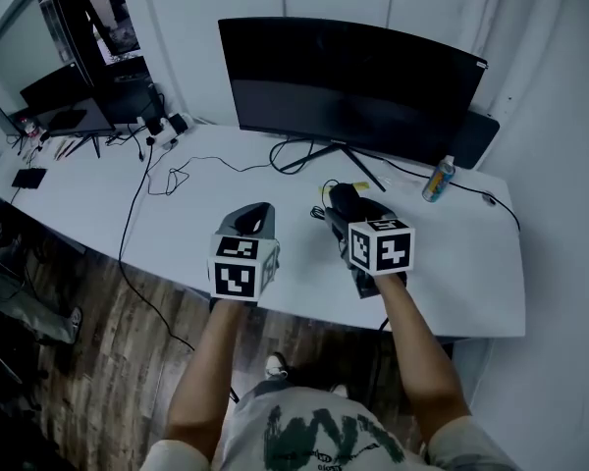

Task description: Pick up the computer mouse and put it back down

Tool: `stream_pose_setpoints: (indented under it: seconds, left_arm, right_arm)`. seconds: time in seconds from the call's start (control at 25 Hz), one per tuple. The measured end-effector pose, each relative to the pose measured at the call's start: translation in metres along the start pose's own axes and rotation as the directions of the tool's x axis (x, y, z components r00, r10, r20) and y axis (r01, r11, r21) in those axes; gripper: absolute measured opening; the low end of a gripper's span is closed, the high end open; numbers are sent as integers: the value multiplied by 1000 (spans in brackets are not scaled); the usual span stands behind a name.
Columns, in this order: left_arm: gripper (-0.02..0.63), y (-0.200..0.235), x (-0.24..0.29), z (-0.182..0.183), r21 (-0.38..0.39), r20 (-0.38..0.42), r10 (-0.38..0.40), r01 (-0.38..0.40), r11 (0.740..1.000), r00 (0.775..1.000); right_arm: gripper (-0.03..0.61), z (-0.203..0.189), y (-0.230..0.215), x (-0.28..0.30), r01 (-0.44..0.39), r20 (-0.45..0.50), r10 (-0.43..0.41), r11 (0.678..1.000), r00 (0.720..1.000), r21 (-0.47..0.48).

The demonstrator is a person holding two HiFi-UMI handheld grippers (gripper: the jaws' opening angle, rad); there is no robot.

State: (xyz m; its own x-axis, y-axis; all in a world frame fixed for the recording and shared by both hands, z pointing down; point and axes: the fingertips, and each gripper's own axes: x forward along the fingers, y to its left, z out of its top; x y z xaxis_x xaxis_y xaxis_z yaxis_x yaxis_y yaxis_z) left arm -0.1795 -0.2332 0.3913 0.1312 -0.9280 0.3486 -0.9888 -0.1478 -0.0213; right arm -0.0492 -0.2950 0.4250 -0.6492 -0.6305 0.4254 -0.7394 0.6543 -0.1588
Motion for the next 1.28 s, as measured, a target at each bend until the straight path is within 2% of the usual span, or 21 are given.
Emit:
stream_pose_setpoints:
  seconds: [0.48,0.88,1.28]
  left_arm:
    - [5,42,-9,-34,-22,-46,12,-13,1000,999]
    - [5,58,6,-59,-33,-90,-37,34,999,995]
    - [5,72,23,-83,-40,-130,-74,69,997,989]
  right_arm:
    - [308,-41,41,50,-34,-91,36,999,995,18]
    - [308,-78,55,80,-24,-166,30,999,986,36]
    - [308,-124,57,107,-1,-270,11,999,963,38]
